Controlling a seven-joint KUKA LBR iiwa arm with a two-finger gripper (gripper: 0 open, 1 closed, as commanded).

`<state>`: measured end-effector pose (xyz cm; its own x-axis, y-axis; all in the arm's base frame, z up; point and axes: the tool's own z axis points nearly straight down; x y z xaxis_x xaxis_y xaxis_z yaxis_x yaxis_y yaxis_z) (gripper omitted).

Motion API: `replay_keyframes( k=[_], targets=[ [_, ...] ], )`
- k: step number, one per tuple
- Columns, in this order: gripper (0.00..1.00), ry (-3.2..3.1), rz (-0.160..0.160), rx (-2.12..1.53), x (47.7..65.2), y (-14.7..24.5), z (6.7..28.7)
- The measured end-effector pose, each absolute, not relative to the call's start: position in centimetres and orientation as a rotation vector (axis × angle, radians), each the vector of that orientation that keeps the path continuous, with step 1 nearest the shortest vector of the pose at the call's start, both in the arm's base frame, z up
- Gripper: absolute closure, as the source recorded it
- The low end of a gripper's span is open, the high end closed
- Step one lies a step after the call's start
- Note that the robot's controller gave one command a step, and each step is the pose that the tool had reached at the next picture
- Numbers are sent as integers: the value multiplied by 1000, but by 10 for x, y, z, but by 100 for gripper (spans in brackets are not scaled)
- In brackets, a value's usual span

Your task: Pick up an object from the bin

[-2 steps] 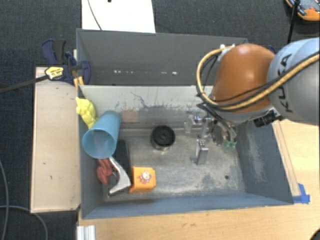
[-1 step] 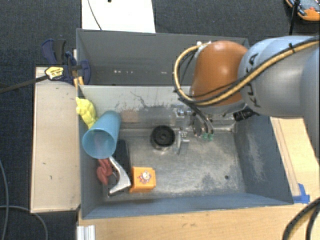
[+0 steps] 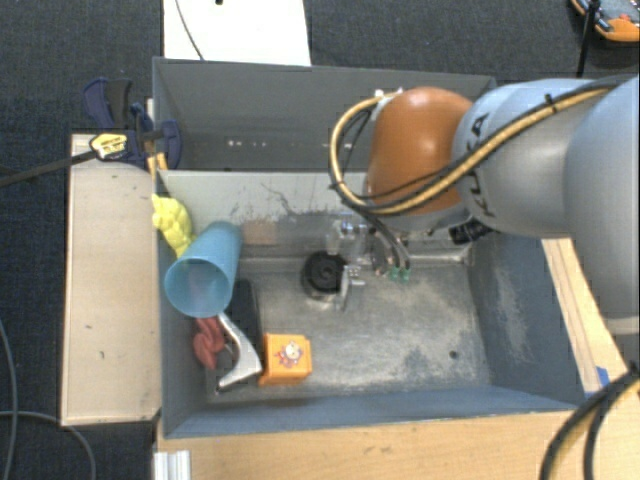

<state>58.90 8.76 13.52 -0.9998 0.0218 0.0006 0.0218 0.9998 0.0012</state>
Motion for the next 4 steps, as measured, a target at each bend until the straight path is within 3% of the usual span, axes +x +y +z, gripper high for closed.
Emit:
replay_keyframes(
  k=[1,2,3,4],
  targets=[
    [0,-3147,-3,-55,573,74,109],
    [0,-3133,-2,-240,573,66,85],
    [0,-3138,0,-258,584,67,77],
    [0,-3155,1,0,588,67,75]
  ],
)
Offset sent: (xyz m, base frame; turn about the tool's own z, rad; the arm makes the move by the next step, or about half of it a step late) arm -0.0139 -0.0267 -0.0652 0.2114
